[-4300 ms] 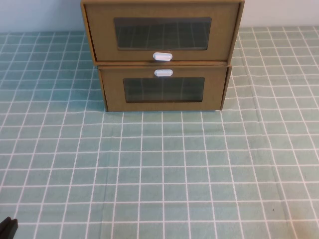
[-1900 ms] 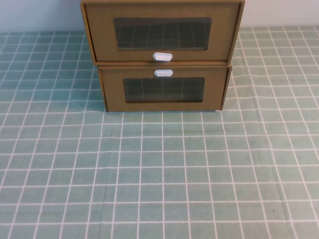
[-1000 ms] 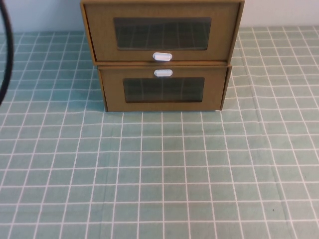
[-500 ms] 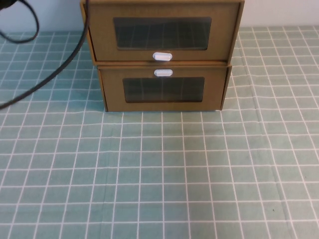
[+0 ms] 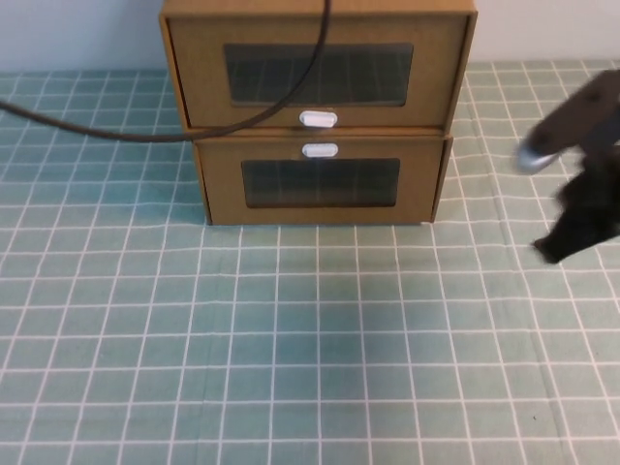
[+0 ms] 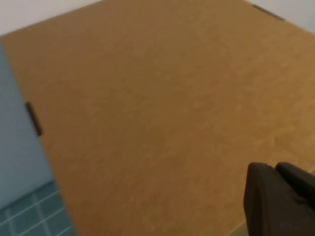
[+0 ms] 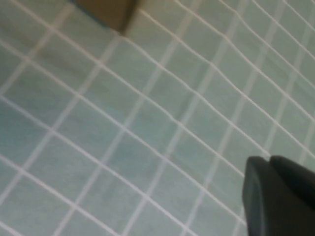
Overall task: Open the shoe box
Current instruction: 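Pull the top drawer of the cardboard box fully open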
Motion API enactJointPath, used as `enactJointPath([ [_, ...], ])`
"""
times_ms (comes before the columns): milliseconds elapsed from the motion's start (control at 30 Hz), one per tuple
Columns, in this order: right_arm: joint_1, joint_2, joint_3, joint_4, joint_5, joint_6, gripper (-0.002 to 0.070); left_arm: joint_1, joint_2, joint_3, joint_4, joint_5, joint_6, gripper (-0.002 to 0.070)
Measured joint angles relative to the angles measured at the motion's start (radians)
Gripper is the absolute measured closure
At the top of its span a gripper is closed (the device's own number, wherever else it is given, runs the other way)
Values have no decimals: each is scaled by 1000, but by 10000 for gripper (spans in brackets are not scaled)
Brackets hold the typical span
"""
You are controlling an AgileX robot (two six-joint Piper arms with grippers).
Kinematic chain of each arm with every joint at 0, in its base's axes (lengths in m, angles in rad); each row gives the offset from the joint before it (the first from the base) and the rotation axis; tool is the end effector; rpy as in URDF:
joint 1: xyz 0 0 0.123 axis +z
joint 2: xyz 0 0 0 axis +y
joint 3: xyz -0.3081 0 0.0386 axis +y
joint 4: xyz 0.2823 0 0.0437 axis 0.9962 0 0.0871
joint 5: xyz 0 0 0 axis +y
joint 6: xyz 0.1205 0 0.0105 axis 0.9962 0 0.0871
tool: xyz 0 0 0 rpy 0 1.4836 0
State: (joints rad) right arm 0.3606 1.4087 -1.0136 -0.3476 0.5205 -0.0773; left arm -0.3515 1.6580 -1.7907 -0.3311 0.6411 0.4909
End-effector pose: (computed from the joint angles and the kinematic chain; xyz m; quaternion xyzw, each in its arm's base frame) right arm 0.3334 0.1038 0.2792 -0.3054 0.8724 -0.0828 0.3727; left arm 0.4133 -0.1766 0.4616 0.2862 0.7789 -0.1168 0.5457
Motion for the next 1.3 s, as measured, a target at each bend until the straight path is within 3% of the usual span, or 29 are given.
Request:
enactJointPath([
  [133,151,22,0,-46,-54,-59,689,0,96,-123,-148,33,115,678],
  [333,302,32,-12,-214,-260,-71,680,0,263,-354,-232,170,151,678],
  [433,352,61,-91,-244,-275,-74,646,0,347,-426,-249,268,140,678],
  [533,385,128,-212,-288,-242,-74,558,0,398,-445,-263,326,106,679],
  [700,408,277,-409,-342,-127,-74,322,2,408,-458,-287,330,53,679],
  [800,408,350,-452,-399,-117,-74,265,2,408,-460,-289,331,30,679],
  [967,408,439,-456,-501,-154,-63,250,10,411,-460,-302,338,-1,679],
  [1067,410,470,-457,-626,-178,45,269,17,413,-460,-313,340,-20,679],
  [1300,425,517,-472,-1148,-136,563,304,38,415,-460,-340,347,-55,679],
])
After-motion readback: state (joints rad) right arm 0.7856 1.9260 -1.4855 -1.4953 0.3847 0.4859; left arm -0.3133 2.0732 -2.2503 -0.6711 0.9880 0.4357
